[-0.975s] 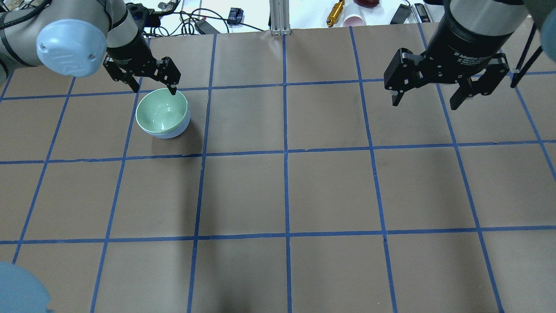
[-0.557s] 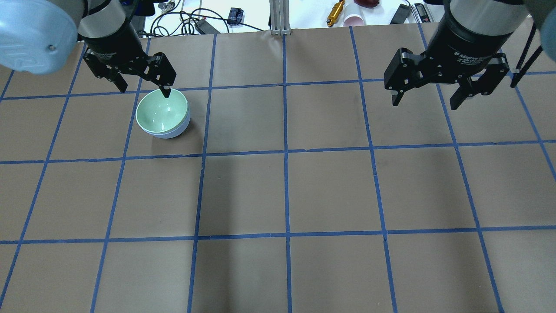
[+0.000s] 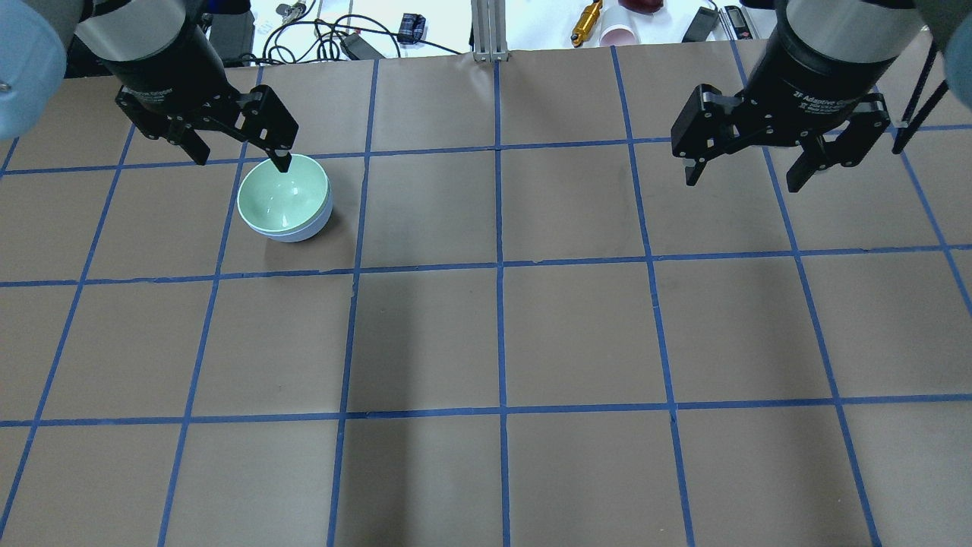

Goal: Stack green bowl on blue bowl

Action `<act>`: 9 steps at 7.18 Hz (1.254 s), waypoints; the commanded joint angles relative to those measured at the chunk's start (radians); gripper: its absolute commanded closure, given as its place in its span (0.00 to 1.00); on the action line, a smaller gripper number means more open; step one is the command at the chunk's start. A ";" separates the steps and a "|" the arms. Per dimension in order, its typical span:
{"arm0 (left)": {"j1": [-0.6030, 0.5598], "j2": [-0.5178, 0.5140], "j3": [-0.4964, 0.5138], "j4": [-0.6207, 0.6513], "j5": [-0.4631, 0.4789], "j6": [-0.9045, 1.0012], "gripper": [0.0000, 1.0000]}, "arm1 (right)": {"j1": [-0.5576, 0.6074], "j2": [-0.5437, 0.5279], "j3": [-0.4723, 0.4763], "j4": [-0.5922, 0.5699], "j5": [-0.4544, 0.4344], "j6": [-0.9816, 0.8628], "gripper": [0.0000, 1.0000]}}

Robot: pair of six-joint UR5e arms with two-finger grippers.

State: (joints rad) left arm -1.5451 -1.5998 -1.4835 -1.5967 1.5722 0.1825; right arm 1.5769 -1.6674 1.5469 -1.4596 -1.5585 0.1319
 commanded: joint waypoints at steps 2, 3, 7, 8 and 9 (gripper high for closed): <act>-0.001 0.037 -0.004 0.000 0.005 0.000 0.00 | 0.000 0.000 -0.001 0.001 0.000 0.000 0.00; 0.000 0.035 0.000 0.001 0.000 0.000 0.00 | 0.000 0.000 -0.001 -0.001 0.000 0.000 0.00; 0.003 0.034 0.009 0.001 -0.003 0.000 0.00 | 0.000 0.000 -0.001 0.001 0.000 0.000 0.00; 0.007 0.038 0.011 0.001 0.000 0.000 0.00 | 0.000 0.000 -0.001 -0.001 0.000 0.000 0.00; 0.007 0.038 0.011 0.001 0.002 0.000 0.00 | 0.000 0.000 0.001 -0.001 0.000 0.000 0.00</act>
State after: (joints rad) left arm -1.5399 -1.5629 -1.4735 -1.5952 1.5716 0.1827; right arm 1.5769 -1.6674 1.5465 -1.4599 -1.5585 0.1319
